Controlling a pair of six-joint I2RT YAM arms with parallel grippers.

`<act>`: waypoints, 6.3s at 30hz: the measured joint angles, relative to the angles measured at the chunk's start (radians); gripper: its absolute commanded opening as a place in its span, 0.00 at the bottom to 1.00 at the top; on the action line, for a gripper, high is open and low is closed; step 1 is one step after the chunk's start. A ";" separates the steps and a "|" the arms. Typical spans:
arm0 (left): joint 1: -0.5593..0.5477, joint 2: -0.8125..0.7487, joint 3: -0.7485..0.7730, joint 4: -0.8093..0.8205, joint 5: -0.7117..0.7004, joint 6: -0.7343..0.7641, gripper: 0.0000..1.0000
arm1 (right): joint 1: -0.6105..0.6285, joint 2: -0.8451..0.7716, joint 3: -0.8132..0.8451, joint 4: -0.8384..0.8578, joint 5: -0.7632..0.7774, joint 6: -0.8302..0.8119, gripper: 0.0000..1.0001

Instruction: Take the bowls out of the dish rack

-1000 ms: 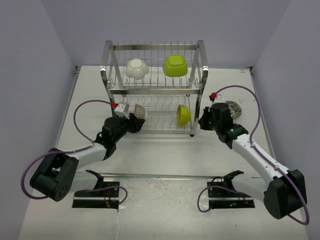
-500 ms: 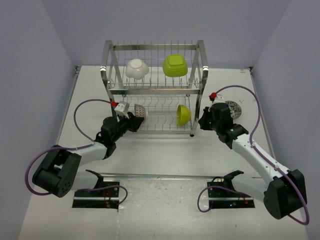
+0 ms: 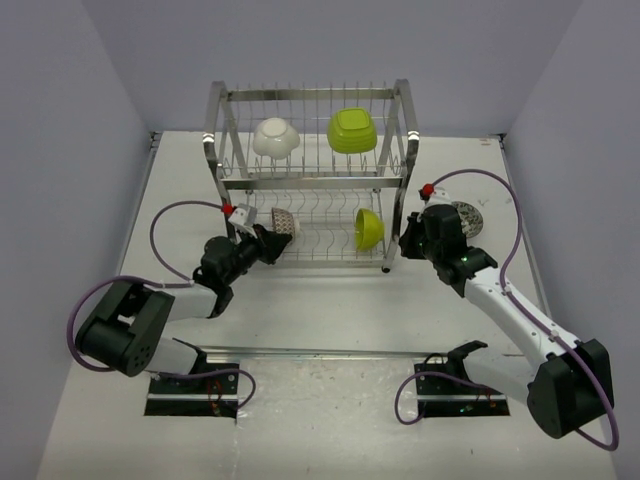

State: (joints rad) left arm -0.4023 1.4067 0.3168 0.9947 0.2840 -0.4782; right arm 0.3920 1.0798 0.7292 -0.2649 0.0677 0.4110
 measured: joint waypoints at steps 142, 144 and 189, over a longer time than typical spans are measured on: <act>0.593 0.222 0.682 -1.381 -0.629 -0.033 0.21 | 0.000 -0.256 0.037 -0.111 0.018 0.010 0.01; 0.594 0.219 0.682 -1.379 -0.613 -0.034 0.27 | 0.001 -0.256 0.037 -0.111 0.018 0.010 0.00; 0.492 -1.044 0.106 -1.186 0.220 -0.148 0.50 | 0.000 -0.152 0.103 -0.124 0.023 0.007 0.02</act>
State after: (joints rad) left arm 0.0902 0.3630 0.4229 -0.1917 0.5037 -0.6266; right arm 0.3923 0.9276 0.8322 -0.3893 0.0910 0.4183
